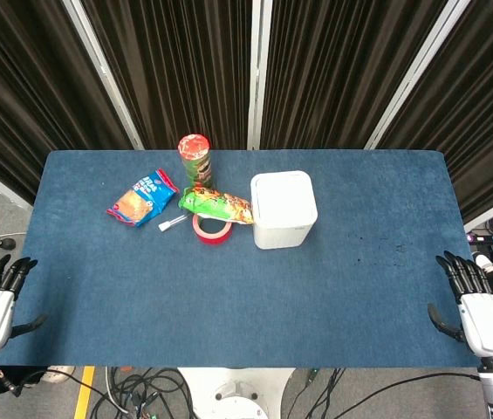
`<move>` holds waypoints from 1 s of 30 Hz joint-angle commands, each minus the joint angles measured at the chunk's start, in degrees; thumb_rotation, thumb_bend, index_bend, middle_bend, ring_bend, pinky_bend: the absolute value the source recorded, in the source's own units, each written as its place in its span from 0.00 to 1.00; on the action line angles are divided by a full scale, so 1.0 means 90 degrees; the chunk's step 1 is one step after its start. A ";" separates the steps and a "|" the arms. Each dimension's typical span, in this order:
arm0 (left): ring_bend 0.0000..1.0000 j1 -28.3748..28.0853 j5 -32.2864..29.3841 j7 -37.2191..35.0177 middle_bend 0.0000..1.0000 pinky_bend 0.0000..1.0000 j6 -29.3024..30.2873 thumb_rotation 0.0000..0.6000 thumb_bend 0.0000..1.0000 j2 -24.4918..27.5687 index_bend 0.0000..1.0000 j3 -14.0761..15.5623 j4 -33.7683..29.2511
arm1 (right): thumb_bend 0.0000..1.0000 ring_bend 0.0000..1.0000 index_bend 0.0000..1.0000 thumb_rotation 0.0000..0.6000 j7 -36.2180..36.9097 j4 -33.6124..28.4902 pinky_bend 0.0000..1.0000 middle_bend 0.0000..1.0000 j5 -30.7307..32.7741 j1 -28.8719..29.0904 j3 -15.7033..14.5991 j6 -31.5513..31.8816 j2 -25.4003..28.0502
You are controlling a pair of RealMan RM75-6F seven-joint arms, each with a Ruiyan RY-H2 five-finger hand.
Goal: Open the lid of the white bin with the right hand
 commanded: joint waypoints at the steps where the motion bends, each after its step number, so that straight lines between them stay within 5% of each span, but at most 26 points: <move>1: 0.01 0.0002 0.0002 -0.0007 0.13 0.00 0.0004 1.00 0.00 -0.0001 0.15 -0.0001 0.0002 | 0.31 0.00 0.00 1.00 0.0011 0.0009 0.00 0.02 -0.0004 -0.0003 -0.0009 -0.0002 -0.0005; 13: 0.01 -0.0033 0.0027 0.0021 0.13 0.00 -0.0034 1.00 0.00 0.0020 0.15 -0.0010 -0.0031 | 0.31 0.00 0.00 1.00 0.0153 -0.0112 0.00 0.02 -0.0276 0.0447 0.0049 -0.0472 0.0171; 21: 0.01 -0.0093 -0.0022 -0.0038 0.13 0.00 -0.0147 1.00 0.00 -0.0066 0.15 -0.0024 0.0034 | 0.31 0.00 0.02 1.00 -0.0354 -0.0770 0.00 0.06 0.0092 0.2193 0.0940 -0.2396 0.0531; 30: 0.01 -0.0073 -0.0150 -0.0193 0.13 0.00 -0.0133 1.00 0.00 -0.0126 0.15 -0.0082 0.0149 | 0.31 0.00 0.14 1.00 -0.0786 -0.0439 0.00 0.11 0.1222 0.3938 0.1689 -0.4244 -0.0152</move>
